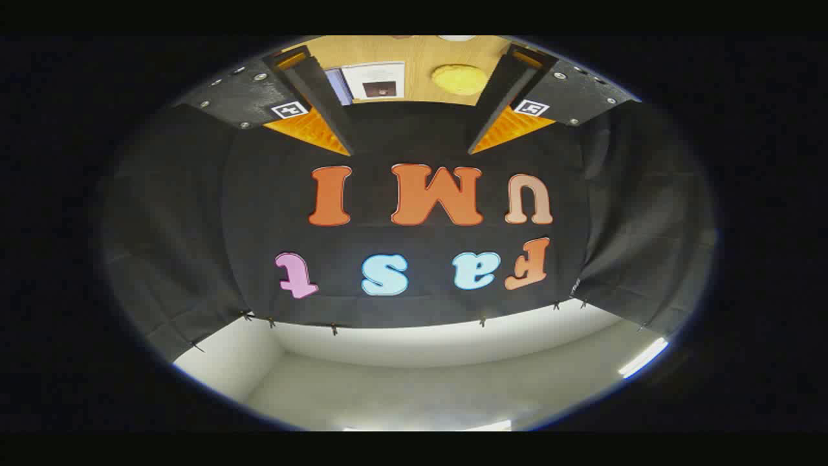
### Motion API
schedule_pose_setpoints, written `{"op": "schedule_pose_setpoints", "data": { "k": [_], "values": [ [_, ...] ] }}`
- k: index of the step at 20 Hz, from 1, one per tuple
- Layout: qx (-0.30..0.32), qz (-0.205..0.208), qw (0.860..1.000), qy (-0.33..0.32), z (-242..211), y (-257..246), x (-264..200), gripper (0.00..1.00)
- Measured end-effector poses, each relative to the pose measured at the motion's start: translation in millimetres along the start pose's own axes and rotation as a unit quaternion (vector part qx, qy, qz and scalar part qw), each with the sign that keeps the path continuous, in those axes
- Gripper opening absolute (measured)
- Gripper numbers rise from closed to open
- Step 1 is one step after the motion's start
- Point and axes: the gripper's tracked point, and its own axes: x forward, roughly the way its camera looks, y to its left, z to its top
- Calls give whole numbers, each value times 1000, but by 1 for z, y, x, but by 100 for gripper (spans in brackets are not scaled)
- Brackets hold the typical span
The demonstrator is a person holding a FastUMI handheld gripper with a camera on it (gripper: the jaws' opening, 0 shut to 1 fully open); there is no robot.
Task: Open the storage box then place both shoes into the box .Put the left shoe in first, then the right shoe, with the right side of both shoes facing outward in a uniform manner.
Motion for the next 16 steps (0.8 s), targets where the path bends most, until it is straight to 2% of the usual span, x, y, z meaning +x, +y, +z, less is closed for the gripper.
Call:
{"op": "schedule_pose_setpoints", "data": {
  "k": [13,16],
  "values": [
    [-16,5,1000,14,-12,16,-4,99],
    [-11,23,999,28,-22,27,-4,99]
  ]
}}
